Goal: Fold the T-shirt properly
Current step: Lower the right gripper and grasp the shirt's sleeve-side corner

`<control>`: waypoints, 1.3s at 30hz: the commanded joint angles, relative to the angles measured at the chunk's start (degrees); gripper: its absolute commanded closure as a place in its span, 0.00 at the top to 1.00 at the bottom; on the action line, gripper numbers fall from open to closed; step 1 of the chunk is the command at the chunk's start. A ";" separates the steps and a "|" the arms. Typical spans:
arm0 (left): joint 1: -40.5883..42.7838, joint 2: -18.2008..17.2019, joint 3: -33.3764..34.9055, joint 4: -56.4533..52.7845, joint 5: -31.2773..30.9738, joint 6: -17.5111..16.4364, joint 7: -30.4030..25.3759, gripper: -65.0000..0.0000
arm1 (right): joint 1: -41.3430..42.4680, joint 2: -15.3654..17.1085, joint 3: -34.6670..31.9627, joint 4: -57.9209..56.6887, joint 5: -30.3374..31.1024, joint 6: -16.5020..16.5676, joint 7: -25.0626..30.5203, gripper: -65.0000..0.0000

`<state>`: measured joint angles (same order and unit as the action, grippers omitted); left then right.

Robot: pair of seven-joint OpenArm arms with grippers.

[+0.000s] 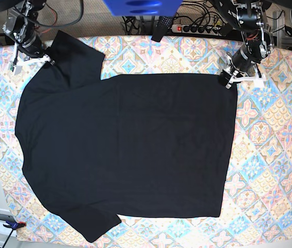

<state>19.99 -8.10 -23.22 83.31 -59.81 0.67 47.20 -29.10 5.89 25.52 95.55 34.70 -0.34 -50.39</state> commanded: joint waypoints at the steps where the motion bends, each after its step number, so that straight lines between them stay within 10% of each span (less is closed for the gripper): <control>1: -0.16 -0.47 -0.12 0.69 -0.54 -0.45 -0.04 0.00 | -0.13 0.31 0.28 0.76 0.51 0.21 0.76 0.52; 24: -0.08 -0.47 -0.03 0.60 -0.63 -0.45 -0.04 0.00 | 3.30 0.22 -8.51 -3.46 0.51 0.29 0.76 0.51; 31: 0.72 -1.88 -0.03 0.78 -0.54 -0.45 -0.04 0.00 | 3.12 0.22 -9.47 -3.37 0.51 0.29 0.76 0.03; 39: 4.50 -4.52 -0.03 1.48 -0.98 -0.45 -0.04 0.00 | -4.61 0.57 -5.69 2.52 0.51 0.29 0.76 0.00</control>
<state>24.03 -11.88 -23.00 83.85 -60.34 0.45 47.13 -33.69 5.58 19.11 96.82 35.40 0.05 -50.46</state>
